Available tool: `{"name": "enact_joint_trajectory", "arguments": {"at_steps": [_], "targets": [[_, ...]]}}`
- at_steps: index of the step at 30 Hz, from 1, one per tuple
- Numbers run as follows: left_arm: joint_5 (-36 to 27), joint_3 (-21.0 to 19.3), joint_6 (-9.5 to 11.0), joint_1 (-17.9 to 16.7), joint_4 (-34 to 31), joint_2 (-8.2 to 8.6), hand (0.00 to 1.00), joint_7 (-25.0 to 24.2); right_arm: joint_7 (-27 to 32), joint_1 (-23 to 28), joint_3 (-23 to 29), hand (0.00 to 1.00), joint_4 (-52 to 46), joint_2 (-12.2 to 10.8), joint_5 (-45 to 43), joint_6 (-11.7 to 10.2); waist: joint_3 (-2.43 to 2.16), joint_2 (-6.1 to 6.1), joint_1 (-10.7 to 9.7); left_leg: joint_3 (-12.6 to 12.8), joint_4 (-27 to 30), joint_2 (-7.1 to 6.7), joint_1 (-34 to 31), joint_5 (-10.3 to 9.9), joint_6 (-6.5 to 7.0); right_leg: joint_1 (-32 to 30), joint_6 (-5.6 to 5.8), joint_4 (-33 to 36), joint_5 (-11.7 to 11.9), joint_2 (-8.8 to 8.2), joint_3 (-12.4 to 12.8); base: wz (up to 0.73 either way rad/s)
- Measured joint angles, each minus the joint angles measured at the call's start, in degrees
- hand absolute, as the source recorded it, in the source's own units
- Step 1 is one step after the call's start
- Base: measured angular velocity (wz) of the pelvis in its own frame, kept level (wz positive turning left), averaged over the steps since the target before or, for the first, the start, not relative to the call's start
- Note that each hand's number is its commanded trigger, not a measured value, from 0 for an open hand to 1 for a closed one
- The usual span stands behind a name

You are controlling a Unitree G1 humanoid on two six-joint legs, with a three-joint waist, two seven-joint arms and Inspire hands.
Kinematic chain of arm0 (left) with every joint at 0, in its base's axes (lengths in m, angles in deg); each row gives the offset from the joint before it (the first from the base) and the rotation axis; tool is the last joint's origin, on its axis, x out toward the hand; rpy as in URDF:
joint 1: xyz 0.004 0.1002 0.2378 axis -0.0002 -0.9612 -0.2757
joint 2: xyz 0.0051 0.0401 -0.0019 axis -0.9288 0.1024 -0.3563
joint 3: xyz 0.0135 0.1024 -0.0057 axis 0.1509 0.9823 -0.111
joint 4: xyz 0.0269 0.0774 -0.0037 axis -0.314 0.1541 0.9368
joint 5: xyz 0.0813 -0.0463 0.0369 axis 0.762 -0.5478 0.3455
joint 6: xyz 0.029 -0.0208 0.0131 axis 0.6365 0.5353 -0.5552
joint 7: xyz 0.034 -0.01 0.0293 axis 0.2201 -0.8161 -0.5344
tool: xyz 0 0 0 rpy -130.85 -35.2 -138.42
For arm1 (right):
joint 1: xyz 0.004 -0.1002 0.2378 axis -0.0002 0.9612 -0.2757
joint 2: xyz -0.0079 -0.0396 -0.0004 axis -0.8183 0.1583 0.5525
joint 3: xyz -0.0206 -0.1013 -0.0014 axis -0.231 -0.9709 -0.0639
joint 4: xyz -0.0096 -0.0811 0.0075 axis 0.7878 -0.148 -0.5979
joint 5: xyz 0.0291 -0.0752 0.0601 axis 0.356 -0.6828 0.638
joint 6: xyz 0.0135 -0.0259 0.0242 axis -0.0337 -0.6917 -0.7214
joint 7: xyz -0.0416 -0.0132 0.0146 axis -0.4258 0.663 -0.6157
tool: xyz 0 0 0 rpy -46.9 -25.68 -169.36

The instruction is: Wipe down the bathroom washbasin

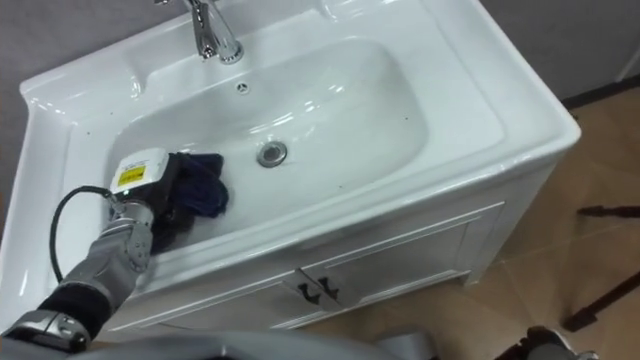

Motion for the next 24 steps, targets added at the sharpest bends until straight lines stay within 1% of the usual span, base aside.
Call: {"name": "enact_joint_trajectory", "arguments": {"at_steps": [1, 3, 5, 7, 9, 13, 14, 15, 16, 17, 18, 20, 22, 24], "targets": [[0.0, -0.7, 0.0, -0.5, -0.8, -0.10, 1.00, -0.1, 0.1, 0.1, 0.4, 0.00, 0.0, 0.0, 0.0, 0.0, 0.03, 0.08, 0.3, -0.1, 0.0, 0.01, 0.0, 0.0, -0.08, 0.0, -0.03, 0.0, 0.0, 0.02, 0.0, 0.00], [0.0, -2.6, 0.0, -1.3, -3.3, -0.18, 1.00, -0.5, 0.5, 0.3, 1.1, 0.00, 0.0, 0.1, 0.0, 0.1, 0.03, 0.08, 1.8, -0.5, 0.0, 0.05, -0.1, 0.1, -0.17, 0.0, -0.12, -0.2, 0.0, 0.08, -0.1, 0.00], [0.1, -2.8, 0.0, -1.3, -4.2, -0.20, 1.00, -0.6, 1.3, 0.2, 1.5, 0.00, 0.0, 0.4, 0.0, 0.1, 0.03, 0.06, 2.7, -0.7, 0.0, 0.05, -0.2, 0.1, -0.17, 0.0, -0.17, -0.1, 0.0, 0.07, -0.2, 0.02], [0.4, -2.8, 0.0, -1.6, -5.3, -0.19, 1.00, -0.5, 2.1, 0.1, 1.4, 0.00, 0.0, 0.4, -0.1, 0.0, 0.12, -0.17, 2.9, -1.7, 0.0, -0.06, -0.5, 0.1, -0.17, 0.0, -0.18, -0.1, 0.0, 0.04, -0.8, 0.13], [0.3, -2.7, 0.0, -1.8, -6.5, -0.19, 1.00, 0.0, 2.4, 0.1, 0.8, 0.00, 0.0, 0.2, 0.5, -0.2, 0.25, -0.71, 2.9, -1.9, -0.1, -0.06, -0.7, 0.1, -0.17, 0.1, -0.18, -0.2, 0.0, 0.01, -1.7, 0.16], [0.4, -2.7, 0.0, -1.7, -6.6, -0.21, 1.00, 0.6, 2.9, 0.1, 0.2, 0.00, 0.1, 0.1, 0.9, -0.6, 0.37, -1.50, 2.9, -2.2, -0.1, -0.09, -0.9, 0.1, -0.18, 0.1, -0.19, -0.4, 0.0, 0.01, -1.9, 0.04], [0.4, -2.7, 0.0, -1.6, -7.2, -0.29, 1.00, 0.5, 3.1, 0.2, 0.2, 0.00, 0.1, -0.1, 0.9, -0.6, 0.50, -1.80, 2.8, -2.6, -0.1, -0.17, -0.8, 0.1, -0.18, 0.5, -0.18, -0.6, 0.0, -0.01, -2.2, 0.14], [0.3, -2.7, 0.0, -1.6, -8.2, -0.43, 1.00, 0.2, 3.3, 0.4, 0.2, 0.00, 0.3, -0.5, 1.0, -0.7, 0.60, -2.24, 2.9, -3.2, -0.1, -0.25, -0.8, 0.1, -0.18, 0.9, -0.17, -1.1, 0.0, -0.01, -2.7, 0.16], [0.3, -2.7, 0.0, -1.7, -8.7, -0.58, 1.00, 0.2, 3.3, 0.5, 0.2, 0.00, 0.3, -0.7, 1.1, -0.6, 0.72, -2.56, 2.9, -3.1, -0.1, -0.25, -0.8, 0.1, -0.19, 0.9, -0.17, -1.1, 0.0, -0.01, -2.8, 0.15], [0.4, -2.7, 0.0, -1.8, -9.6, -0.90, 1.00, 0.2, 3.3, 0.4, 0.2, 0.00, 0.3, -1.3, 1.3, -0.7, 0.95, -3.22, 3.0, -3.1, -0.1, -0.22, -0.8, 0.2, -0.26, 0.9, -0.18, -1.1, 0.0, 0.04, -2.8, 0.10], [0.4, -2.7, 0.0, -1.8, -10.3, -1.05, 1.00, 0.2, 3.3, 0.3, 0.2, 0.00, 0.3, -1.8, 1.8, -1.0, 1.03, -3.79, 3.1, -3.1, 0.0, -0.21, -1.0, 0.2, -0.28, 1.0, -0.18, -1.1, 0.0, 0.05, -3.1, 0.10], [0.4, -2.8, 0.0, -1.7, -11.2, -1.07, 1.00, 0.3, 3.3, 0.2, -0.1, 0.00, 0.3, -2.2, 2.2, -1.4, 1.02, -4.31, 3.5, -3.2, 0.1, -0.24, -1.1, 0.1, -0.37, 1.0, -0.17, -1.1, 0.0, 0.04, -3.1, 0.04], [0.1, -3.4, 0.1, -1.5, -13.0, -1.08, 1.00, 0.3, 3.3, 0.3, -1.1, 0.00, 0.4, -2.3, 3.0, -2.1, 1.08, -4.53, 4.6, -3.4, 0.3, -0.25, -1.3, 0.0, -0.51, 0.8, -0.10, -1.2, 0.0, -0.02, -3.1, 0.00], [-0.9, -4.6, 0.1, -1.5, -14.3, -1.11, 1.00, 1.3, 3.3, 0.3, -1.6, 0.00, 0.5, -2.7, 3.8, -2.5, 1.19, -4.68, 4.6, -3.9, 0.4, -0.36, -1.5, 0.0, -0.52, 0.9, -0.04, -1.2, 0.0, 0.00, -3.3, 0.11]]}}
